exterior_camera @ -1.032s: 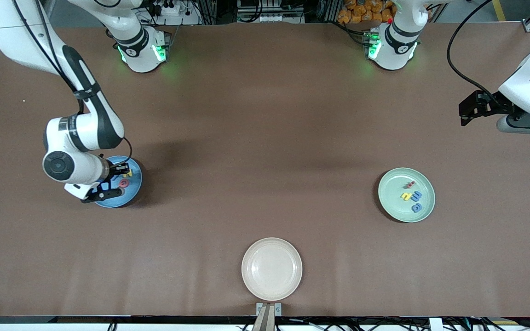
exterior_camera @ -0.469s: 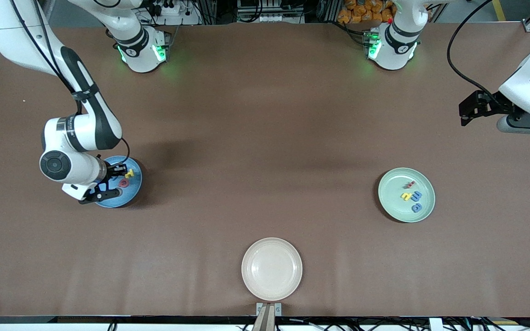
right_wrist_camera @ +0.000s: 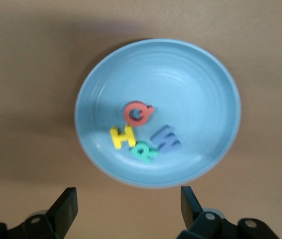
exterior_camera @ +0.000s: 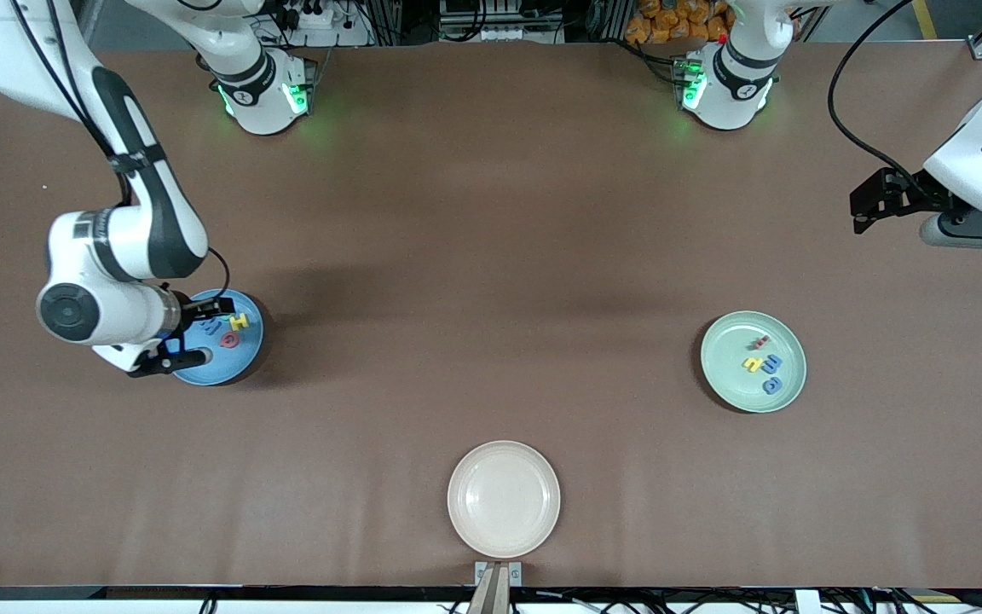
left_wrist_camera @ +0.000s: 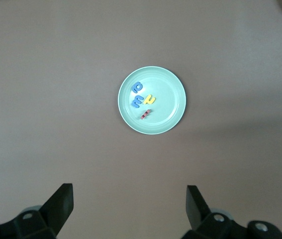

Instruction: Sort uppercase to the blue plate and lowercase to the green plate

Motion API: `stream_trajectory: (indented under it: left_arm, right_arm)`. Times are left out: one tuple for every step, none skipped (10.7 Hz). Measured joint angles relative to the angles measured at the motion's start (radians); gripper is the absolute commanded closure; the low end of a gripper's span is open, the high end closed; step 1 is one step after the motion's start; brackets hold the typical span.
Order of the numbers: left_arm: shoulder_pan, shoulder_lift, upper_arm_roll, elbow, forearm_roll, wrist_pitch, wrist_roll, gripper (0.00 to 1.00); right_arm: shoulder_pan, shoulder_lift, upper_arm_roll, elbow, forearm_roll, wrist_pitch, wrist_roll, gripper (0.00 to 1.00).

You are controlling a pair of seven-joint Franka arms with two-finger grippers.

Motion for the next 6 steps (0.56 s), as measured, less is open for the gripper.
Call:
stream_trajectory:
  left_arm:
    - [0.0,0.0,0.0,0.0,0.0,0.0,0.0,0.0]
    - [0.0,0.001,0.0,0.0,0.0,0.0,0.0,0.0]
    - [0.0,0.003,0.0,0.0,0.0,0.0,0.0,0.0]
    - [0.0,0.004,0.0,0.0,0.0,0.0,0.0,0.0]
    - [-0.001,0.005,0.0,0.0,0.0,0.0,0.0,0.0]
    - [-0.001,0.005,0.0,0.0,0.0,0.0,0.0,0.0]
  right_arm:
    - [0.001,-0.033,0.001,0.051,0.025,-0.081,0.0,0.05]
    - [0.002,-0.069,0.001,0.096,0.042,-0.144,0.0,0.0]
    - [0.002,-0.108,0.0,0.134,0.048,-0.191,0.0,0.0]
    - [0.002,-0.145,-0.002,0.174,0.049,-0.24,0.003,0.0]
    - [0.001,-0.178,-0.01,0.216,0.049,-0.291,0.005,0.0]
    - [0.001,-0.21,-0.023,0.244,0.049,-0.321,0.005,0.0]
